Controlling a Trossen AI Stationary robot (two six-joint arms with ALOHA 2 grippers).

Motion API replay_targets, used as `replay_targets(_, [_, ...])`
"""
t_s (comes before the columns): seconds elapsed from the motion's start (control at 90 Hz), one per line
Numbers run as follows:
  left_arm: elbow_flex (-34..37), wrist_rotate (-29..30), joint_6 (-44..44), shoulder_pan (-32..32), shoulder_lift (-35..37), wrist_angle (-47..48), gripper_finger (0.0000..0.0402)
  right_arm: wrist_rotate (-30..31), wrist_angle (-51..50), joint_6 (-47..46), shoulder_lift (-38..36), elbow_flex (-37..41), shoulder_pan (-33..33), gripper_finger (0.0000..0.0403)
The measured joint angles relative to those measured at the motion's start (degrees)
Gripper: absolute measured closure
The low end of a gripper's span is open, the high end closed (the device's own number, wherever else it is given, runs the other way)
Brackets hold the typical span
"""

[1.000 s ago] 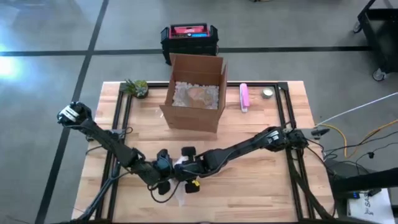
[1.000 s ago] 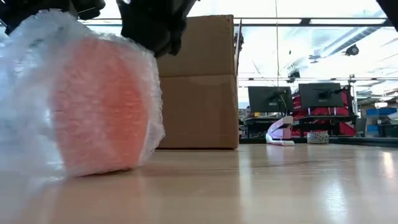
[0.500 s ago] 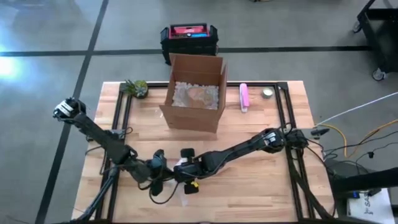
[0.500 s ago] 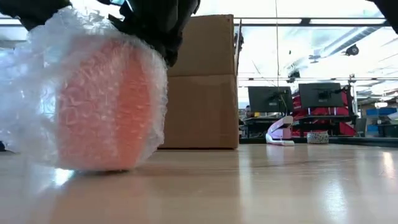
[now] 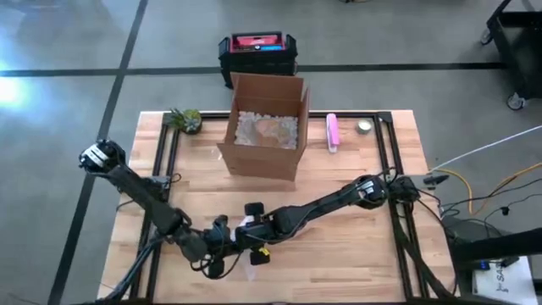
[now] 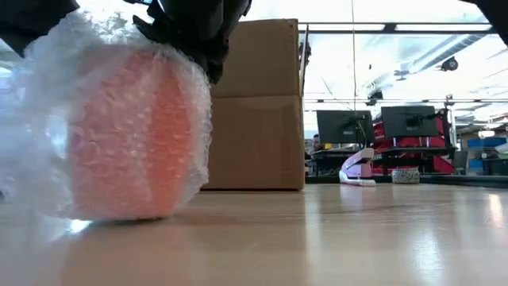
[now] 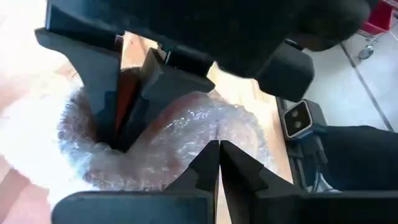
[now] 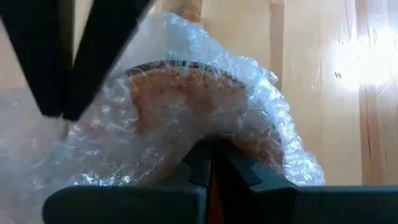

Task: Wrap mug
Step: Wrap the orange mug with transparent bubble wrap

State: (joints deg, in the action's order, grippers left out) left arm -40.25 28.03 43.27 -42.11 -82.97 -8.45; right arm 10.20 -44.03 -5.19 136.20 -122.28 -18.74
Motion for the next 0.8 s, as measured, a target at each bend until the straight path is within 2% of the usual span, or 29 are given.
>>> replay_targets(0.3, [0.0,3.4,1.2,0.2,-1.8,0.7,0.0401,-0.1,-4.3,-1.2,-1.5,-3.1,-0.1,0.0401])
replay_targets(0.556, [0.2,4.0,1.2,0.3,-1.8,1.5,0.0401,-1.0,-13.6,-1.8,-2.1,-9.4,-0.5,0.0401])
replay_targets(0.7, [0.2,3.9,1.2,0.3,-1.9,1.8,0.0402,-8.9,-14.7,-2.8,-2.5,-10.6,-0.8,0.0401])
replay_targets(0.8, [0.3,3.7,1.2,0.3,-1.9,1.7,0.0402,-8.2,-13.1,-2.5,-2.0,-9.4,-1.2,0.0401])
